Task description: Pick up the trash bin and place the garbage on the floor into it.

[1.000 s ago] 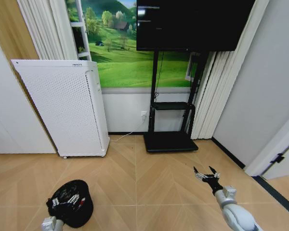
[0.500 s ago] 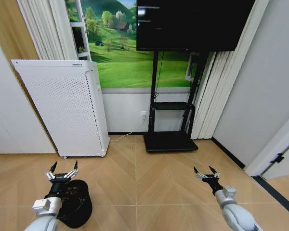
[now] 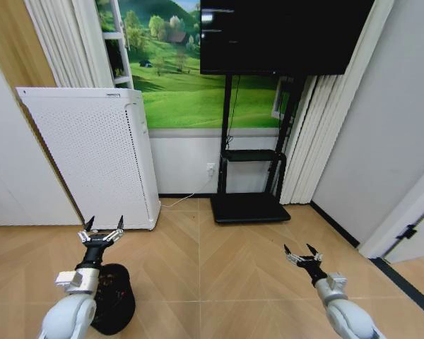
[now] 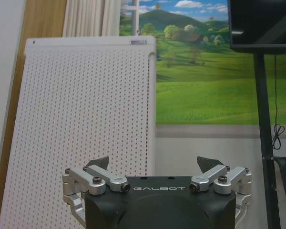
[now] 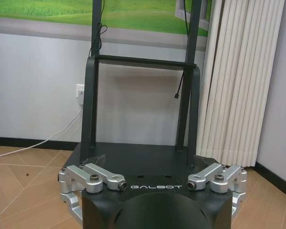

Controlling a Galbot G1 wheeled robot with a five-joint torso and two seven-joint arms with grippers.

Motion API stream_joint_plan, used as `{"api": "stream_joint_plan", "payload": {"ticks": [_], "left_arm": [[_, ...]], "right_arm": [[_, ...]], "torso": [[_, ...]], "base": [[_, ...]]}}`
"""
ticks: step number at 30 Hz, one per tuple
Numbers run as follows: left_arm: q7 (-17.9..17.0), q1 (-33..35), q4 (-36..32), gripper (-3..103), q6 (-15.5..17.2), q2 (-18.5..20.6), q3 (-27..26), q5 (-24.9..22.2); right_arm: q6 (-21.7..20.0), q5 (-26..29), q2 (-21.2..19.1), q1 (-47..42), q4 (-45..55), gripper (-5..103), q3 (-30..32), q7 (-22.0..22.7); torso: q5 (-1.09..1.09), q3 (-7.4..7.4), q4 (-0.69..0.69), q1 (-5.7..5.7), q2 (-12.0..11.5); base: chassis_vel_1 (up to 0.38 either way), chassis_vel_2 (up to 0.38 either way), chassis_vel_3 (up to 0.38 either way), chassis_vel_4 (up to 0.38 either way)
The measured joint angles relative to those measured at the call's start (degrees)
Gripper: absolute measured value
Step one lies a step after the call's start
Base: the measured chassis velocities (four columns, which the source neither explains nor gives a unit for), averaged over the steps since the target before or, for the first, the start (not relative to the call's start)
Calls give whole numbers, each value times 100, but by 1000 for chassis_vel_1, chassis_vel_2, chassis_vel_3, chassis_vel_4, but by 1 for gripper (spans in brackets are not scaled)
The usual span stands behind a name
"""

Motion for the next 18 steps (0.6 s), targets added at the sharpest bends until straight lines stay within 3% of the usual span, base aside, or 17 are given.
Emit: {"api": "stream_joint_plan", "payload": {"ticks": [8,18], "left_arm": [[-104,-255,523,100,200,-167,179,-168],[-114,-261,571,100,230,-231,208,-73]], "right_arm": [[0,0,0,0,0,100,0,0],[0,0,0,0,0,100,0,0]], "torso": [[0,0,-1,0,0],[0,0,-1,0,0]], "base": [[0,0,0,0],[0,0,0,0]]}}
